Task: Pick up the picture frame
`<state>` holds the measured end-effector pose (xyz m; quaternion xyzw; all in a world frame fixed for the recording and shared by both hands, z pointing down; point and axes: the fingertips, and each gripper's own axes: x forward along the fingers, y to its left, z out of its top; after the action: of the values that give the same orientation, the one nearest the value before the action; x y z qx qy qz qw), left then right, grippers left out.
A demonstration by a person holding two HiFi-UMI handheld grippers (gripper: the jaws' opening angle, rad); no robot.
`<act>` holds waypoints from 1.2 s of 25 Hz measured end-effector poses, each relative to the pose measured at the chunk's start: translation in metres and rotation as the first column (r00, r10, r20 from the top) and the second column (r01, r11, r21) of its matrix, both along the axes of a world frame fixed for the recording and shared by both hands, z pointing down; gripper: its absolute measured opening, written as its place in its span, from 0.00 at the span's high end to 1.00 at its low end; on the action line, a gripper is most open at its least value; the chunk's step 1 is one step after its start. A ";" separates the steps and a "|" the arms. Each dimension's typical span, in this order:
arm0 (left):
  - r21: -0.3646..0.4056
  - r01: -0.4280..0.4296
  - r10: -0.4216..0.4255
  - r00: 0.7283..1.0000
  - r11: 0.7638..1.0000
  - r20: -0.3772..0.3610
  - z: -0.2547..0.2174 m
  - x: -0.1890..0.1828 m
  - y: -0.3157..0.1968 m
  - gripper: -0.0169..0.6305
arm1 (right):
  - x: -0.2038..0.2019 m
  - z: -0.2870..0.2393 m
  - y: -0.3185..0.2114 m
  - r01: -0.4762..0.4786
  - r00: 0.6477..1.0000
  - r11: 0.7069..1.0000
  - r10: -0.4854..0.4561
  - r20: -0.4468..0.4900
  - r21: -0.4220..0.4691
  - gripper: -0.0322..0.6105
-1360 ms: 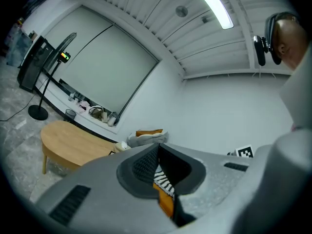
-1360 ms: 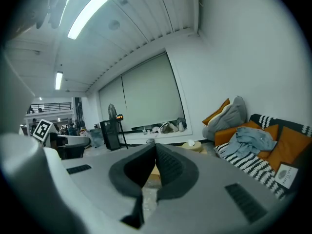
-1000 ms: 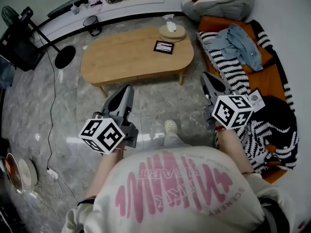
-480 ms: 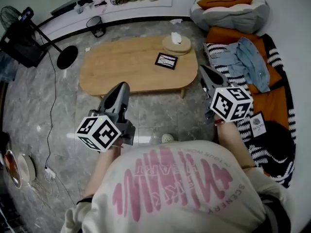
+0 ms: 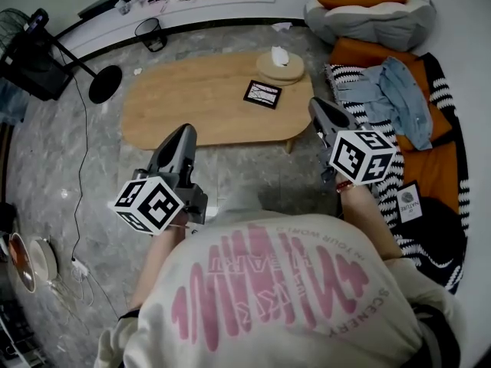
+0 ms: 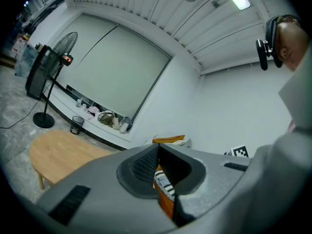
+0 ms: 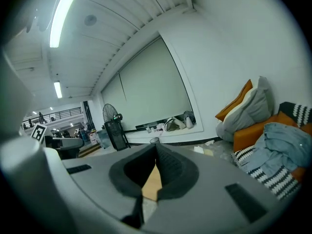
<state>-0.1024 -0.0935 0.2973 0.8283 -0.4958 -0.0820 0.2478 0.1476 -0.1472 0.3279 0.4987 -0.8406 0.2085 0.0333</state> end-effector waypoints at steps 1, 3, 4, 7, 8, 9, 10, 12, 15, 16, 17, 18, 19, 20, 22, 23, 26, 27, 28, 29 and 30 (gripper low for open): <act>-0.005 -0.004 0.004 1.000 1.000 0.002 0.001 0.001 -0.003 0.97 | 0.000 0.004 -0.003 -0.004 1.000 1.000 0.004 0.006 -0.014 0.94; -0.013 -0.008 0.008 1.000 1.000 0.007 0.002 0.000 -0.012 0.97 | 0.000 0.010 -0.012 -0.010 1.000 0.999 0.011 0.015 -0.034 0.94; -0.015 -0.007 0.007 1.000 1.000 0.007 0.003 -0.002 -0.018 0.97 | 0.000 0.013 -0.017 -0.015 1.000 0.999 0.015 0.016 -0.043 0.94; -0.033 -0.005 0.005 1.000 0.999 0.000 0.011 -0.004 -0.031 0.97 | 0.001 0.030 -0.027 -0.027 1.000 0.996 0.028 0.014 -0.085 0.94; -0.039 -0.006 0.006 1.000 0.999 -0.001 0.014 -0.004 -0.036 0.97 | 0.001 0.037 -0.031 -0.029 0.999 0.995 0.031 0.016 -0.100 0.94; -0.045 -0.008 0.008 1.000 0.999 -0.003 0.018 -0.004 -0.041 0.97 | 0.001 0.043 -0.036 -0.030 0.999 0.993 0.033 0.020 -0.115 0.94; -0.053 -0.010 0.010 1.000 0.999 -0.007 0.021 -0.005 -0.047 0.97 | 0.000 0.049 -0.041 -0.032 0.999 0.991 0.035 0.024 -0.130 0.94; -0.080 -0.018 0.017 1.000 0.997 -0.017 0.029 -0.007 -0.061 0.97 | -0.003 0.061 -0.052 -0.042 0.999 0.985 0.046 0.019 -0.165 0.94; -0.111 -0.038 0.036 0.999 0.993 -0.026 0.039 -0.014 -0.084 0.97 | -0.006 0.083 -0.070 -0.077 0.997 0.972 0.077 -0.005 -0.222 0.94; -0.111 -0.048 0.046 0.999 0.993 -0.024 0.042 -0.016 -0.094 0.97 | -0.007 0.091 -0.077 -0.091 0.996 0.967 0.090 -0.013 -0.240 0.94; -0.110 -0.059 0.057 0.998 0.992 -0.019 0.044 -0.019 -0.105 0.97 | -0.008 0.098 -0.084 -0.105 0.994 0.961 0.104 -0.019 -0.258 0.94; -0.110 -0.070 0.069 0.998 0.991 -0.013 0.048 -0.023 -0.115 0.97 | -0.010 0.105 -0.091 -0.119 0.993 0.954 0.117 -0.022 -0.276 0.94; -0.116 -0.081 0.081 0.997 0.990 -0.006 0.052 -0.027 -0.125 0.97 | -0.012 0.112 -0.097 -0.133 0.991 0.946 0.132 -0.025 -0.294 0.94; -0.127 -0.092 0.093 0.996 0.988 0.001 0.057 -0.031 -0.135 0.97 | -0.014 0.118 -0.102 -0.148 0.989 0.939 0.148 -0.025 -0.312 0.94; -0.163 -0.114 0.117 0.993 0.980 0.012 0.068 -0.041 -0.152 0.97 | -0.020 0.129 -0.112 -0.178 0.983 0.922 0.180 -0.026 -0.343 0.94; -0.182 -0.126 0.132 0.991 0.975 0.018 0.074 -0.045 -0.160 0.97 | -0.022 0.136 -0.117 -0.191 0.981 0.915 0.193 -0.030 -0.356 0.94; -0.212 -0.171 0.183 0.982 0.962 0.040 0.094 -0.052 -0.179 0.97 | -0.026 0.161 -0.125 -0.232 0.972 0.889 0.227 -0.059 -0.396 0.94; -0.213 -0.185 0.199 0.979 0.959 0.046 0.101 -0.054 -0.183 0.97 | -0.026 0.172 -0.125 -0.246 0.968 0.875 0.243 -0.063 -0.417 0.94; -0.214 -0.198 0.213 0.976 0.957 0.050 0.109 -0.055 -0.187 0.97 | -0.027 0.182 -0.125 -0.259 0.964 0.860 0.260 -0.058 -0.439 0.94; -0.217 -0.209 0.225 0.973 0.953 0.050 0.118 -0.057 -0.191 0.97 | -0.028 0.192 -0.124 -0.268 0.960 0.846 0.277 -0.047 -0.461 0.94; -0.227 -0.217 0.233 0.971 0.949 0.047 0.127 -0.058 -0.194 0.97 | -0.030 0.202 -0.123 -0.273 0.955 0.834 0.294 -0.033 -0.480 0.94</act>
<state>-0.1599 -0.2875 0.4242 0.8492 -0.4130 0.0327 0.3273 0.1175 -0.2704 0.5303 0.5894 -0.6799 0.4230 0.1069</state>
